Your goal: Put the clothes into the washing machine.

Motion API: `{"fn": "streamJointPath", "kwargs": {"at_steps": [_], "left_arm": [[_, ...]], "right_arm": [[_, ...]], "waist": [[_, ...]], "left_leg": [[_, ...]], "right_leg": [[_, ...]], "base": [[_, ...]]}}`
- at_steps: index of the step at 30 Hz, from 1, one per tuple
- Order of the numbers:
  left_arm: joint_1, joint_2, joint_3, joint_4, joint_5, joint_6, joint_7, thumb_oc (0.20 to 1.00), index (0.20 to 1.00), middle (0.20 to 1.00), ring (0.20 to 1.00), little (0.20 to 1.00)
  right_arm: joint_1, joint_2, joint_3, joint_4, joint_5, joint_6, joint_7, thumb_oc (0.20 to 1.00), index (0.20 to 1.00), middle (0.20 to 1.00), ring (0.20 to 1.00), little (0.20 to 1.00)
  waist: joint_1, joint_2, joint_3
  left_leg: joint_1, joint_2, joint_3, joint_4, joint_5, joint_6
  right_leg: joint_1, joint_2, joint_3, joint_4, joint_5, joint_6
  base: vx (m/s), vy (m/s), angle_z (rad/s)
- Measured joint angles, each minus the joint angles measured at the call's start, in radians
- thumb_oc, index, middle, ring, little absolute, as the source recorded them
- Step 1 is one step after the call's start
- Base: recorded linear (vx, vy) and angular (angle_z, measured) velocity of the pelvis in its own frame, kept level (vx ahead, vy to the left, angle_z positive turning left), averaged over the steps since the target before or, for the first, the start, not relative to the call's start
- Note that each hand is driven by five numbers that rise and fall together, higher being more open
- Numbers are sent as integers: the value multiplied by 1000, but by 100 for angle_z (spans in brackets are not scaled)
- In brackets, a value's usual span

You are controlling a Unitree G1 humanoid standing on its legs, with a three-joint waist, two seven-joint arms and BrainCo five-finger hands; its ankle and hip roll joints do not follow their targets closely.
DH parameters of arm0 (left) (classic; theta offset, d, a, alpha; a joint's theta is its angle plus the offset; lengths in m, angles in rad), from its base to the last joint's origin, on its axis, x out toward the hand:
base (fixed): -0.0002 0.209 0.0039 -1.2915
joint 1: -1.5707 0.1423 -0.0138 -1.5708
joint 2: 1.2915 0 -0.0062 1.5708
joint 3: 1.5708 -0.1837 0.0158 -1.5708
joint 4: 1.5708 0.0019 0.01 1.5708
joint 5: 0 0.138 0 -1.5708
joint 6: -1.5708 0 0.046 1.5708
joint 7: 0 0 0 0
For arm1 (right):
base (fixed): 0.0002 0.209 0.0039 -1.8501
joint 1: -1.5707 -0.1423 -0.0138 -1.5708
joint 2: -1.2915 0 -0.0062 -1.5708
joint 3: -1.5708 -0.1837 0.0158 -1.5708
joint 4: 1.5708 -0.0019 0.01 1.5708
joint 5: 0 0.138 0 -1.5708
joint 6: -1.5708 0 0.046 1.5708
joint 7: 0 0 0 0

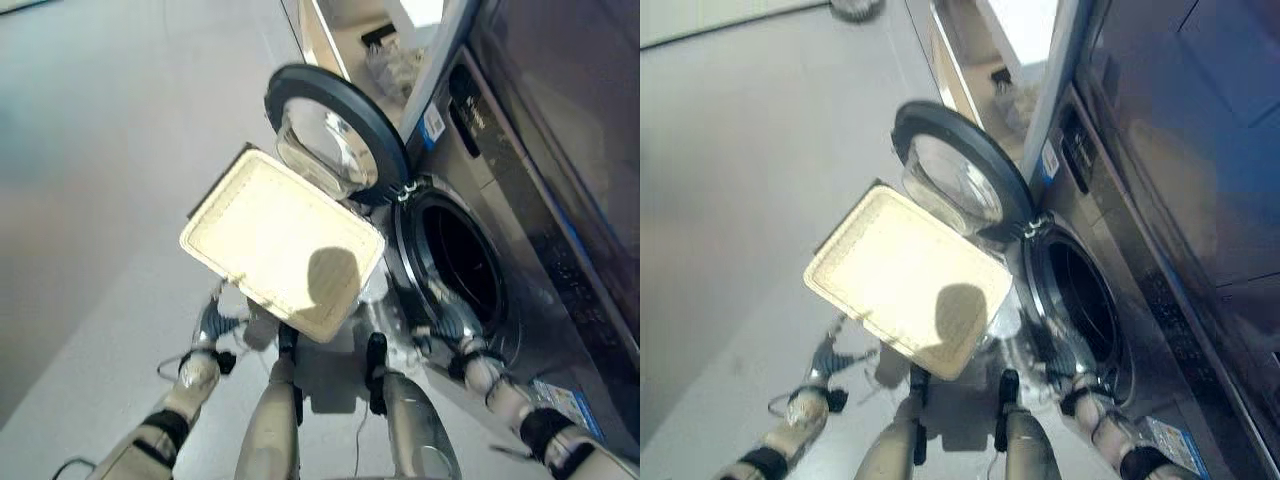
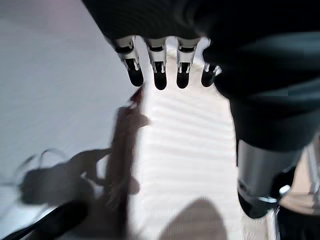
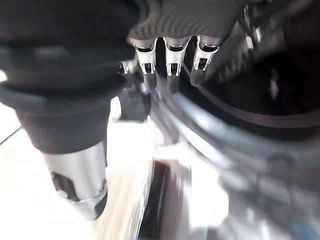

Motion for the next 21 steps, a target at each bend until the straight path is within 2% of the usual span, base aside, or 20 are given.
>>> {"fn": "streamJointPath", "kwargs": {"at_steps": [4, 8, 11, 17, 21], "left_arm": [[126, -33, 27, 58, 4, 8, -89, 1000, 1000, 1000, 1000, 1000], [203, -57, 71, 124, 3, 54, -188, 1000, 1000, 1000, 1000, 1000], [225, -70, 80, 158, 4, 95, -264, 1000, 1000, 1000, 1000, 1000], [225, -86, 80, 175, 4, 147, -373, 1000, 1000, 1000, 1000, 1000], [225, -87, 80, 177, 2, 169, -394, 1000, 1000, 1000, 1000, 1000]], "right_arm": [[83, 79, -74, 195, 153, 4, 179, 1000, 1000, 1000, 1000, 1000], [145, 144, -164, 352, 249, 84, 288, 1000, 1000, 1000, 1000, 1000], [163, 160, -211, 415, 293, 149, 326, 1000, 1000, 1000, 1000, 1000], [168, 160, -234, 455, 316, 249, 354, 1000, 1000, 1000, 1000, 1000], [169, 160, -244, 468, 315, 279, 364, 1000, 1000, 1000, 1000, 1000]], "waist": [[1, 19, -143], [2, 17, -279], [1, 16, -341], [0, 14, -381], [0, 14, -394]], "left_leg": [[69, -2, -2, 0, -36, 1], [154, -1, -5, -6, -72, -4], [175, 0, -10, -6, -87, -7], [207, 3, -13, -6, -96, -12], [209, 6, -11, -6, -96, -12]], "right_leg": [[113, 0, -18, -82, 4, 6], [251, 11, -30, -189, 16, 7], [304, 17, -40, -233, 24, 4], [350, 23, -45, -261, 29, -1], [353, 26, -44, -261, 32, -5]], "base": [[197, -3, 6], [202, 16, 7], [106, 23, 6], [26, 10, 1], [0, 0, 0]]}}
